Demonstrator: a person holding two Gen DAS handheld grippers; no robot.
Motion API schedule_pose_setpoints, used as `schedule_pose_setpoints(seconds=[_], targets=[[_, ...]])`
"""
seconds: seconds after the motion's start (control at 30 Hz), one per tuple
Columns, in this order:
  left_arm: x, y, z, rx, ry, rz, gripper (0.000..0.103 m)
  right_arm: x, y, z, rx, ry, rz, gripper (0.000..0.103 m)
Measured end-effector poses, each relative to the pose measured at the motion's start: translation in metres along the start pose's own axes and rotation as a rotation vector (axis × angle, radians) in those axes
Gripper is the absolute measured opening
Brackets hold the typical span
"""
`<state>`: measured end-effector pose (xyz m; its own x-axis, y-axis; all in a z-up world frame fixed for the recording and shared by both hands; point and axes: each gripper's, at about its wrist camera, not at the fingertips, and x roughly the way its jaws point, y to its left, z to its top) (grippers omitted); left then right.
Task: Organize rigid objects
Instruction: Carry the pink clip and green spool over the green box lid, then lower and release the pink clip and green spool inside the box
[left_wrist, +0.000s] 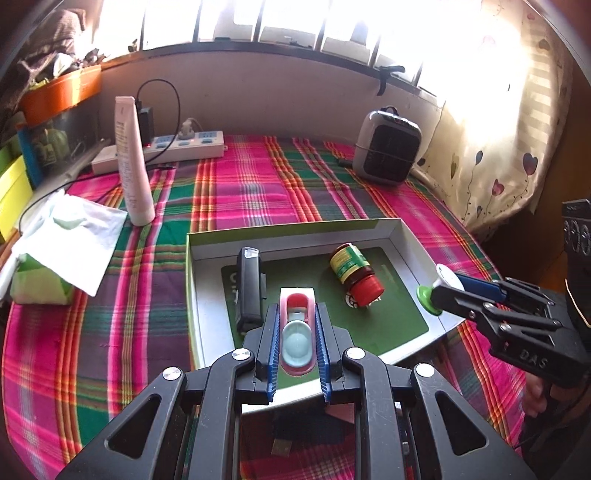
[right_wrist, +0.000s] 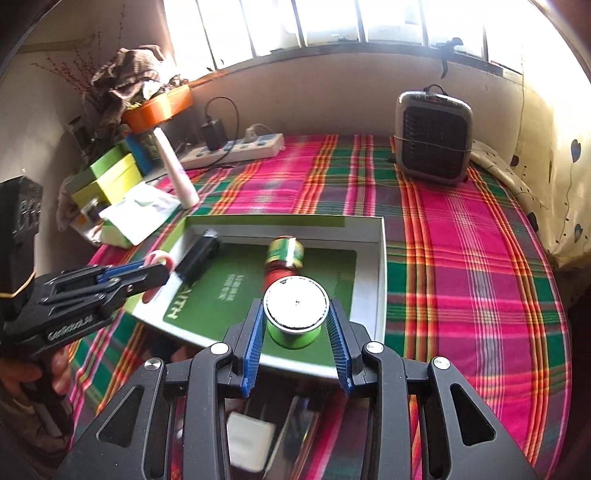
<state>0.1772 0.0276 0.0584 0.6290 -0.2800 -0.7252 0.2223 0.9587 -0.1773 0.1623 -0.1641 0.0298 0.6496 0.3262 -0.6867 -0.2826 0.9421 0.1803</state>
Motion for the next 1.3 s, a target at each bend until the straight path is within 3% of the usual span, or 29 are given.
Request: schedule_pose_setpoints(seconds=[0.6, 0.9, 1.3], targets=[[0.044, 0.004, 0.009, 0.004, 0.075, 0.009, 0.017, 0.051, -0.011, 0.022, -0.032, 0.154, -0.028, 0.035], [0.054, 0.004, 0.013, 0.004, 0.084, 0.015, 0.017, 0.063, -0.011, 0.031, -0.050, 0.172, -0.036, 0.035], [0.064, 0.003, 0.018, 0.013, 0.079, 0.034, 0.017, 0.071, -0.014, 0.034, -0.026, 0.130, -0.030, 0.035]])
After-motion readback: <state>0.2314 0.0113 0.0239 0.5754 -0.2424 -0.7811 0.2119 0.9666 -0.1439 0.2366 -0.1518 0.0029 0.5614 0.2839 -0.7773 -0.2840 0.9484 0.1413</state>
